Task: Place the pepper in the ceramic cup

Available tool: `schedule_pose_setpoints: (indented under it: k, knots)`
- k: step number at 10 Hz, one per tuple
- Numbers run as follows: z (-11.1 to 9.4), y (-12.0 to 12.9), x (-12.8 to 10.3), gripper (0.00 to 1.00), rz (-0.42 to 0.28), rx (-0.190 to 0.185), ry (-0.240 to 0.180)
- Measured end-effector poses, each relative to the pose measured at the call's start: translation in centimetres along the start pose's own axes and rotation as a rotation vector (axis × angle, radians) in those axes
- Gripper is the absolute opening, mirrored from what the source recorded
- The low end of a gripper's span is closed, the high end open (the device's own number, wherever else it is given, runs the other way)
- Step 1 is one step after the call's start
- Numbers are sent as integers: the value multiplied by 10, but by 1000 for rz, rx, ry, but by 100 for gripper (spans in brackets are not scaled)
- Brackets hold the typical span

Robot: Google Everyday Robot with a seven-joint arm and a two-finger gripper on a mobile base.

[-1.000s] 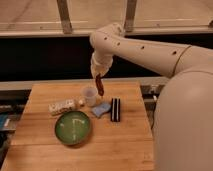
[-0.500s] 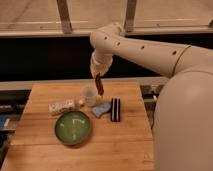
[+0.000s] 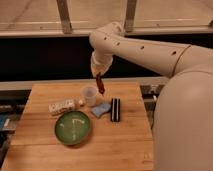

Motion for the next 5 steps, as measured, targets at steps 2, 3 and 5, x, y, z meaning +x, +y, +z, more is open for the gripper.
schedule_pose_setpoints:
  k: [2, 3, 5]
  knots:
    - [3, 1, -9, 0, -13, 2, -10]
    - [7, 1, -13, 0, -19, -3, -13]
    - [15, 2, -20, 0, -29, -14, -16]
